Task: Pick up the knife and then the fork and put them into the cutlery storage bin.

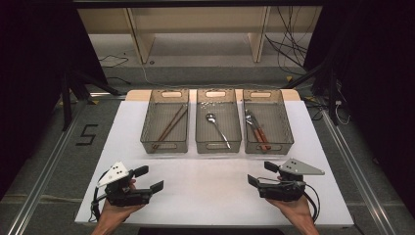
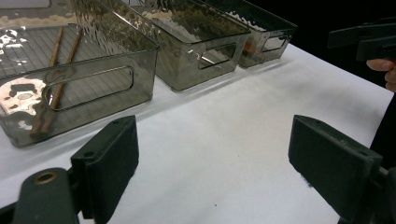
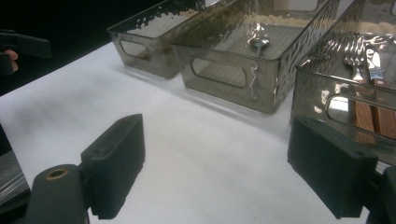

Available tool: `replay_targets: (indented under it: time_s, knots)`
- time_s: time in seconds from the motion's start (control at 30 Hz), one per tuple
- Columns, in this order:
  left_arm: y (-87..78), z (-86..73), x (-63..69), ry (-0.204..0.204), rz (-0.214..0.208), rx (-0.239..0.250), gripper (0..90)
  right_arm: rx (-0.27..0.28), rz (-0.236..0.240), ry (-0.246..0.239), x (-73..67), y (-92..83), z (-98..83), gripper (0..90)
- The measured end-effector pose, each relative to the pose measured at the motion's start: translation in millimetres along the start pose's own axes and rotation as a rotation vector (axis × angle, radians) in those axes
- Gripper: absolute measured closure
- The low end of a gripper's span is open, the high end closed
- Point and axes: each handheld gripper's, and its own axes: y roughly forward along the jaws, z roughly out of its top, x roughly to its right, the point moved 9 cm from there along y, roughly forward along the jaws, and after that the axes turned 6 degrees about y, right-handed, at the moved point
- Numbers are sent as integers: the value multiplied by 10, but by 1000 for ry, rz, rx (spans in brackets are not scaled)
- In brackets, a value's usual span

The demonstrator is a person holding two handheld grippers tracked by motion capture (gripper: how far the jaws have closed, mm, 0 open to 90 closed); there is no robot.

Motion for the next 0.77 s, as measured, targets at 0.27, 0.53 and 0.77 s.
replay_targets:
  time_s: [0.27,0.53,0.77]
  knots:
    - [6,-1,9,3,-5,-2,158,20,-2,0,-7,-46,-22,196]
    - [6,-2,9,4,-4,-3,158,26,-10,-3,-2,-51,-16,195]
    - [4,-2,3,2,-4,-2,158,24,-12,-5,-1,-40,-21,194]
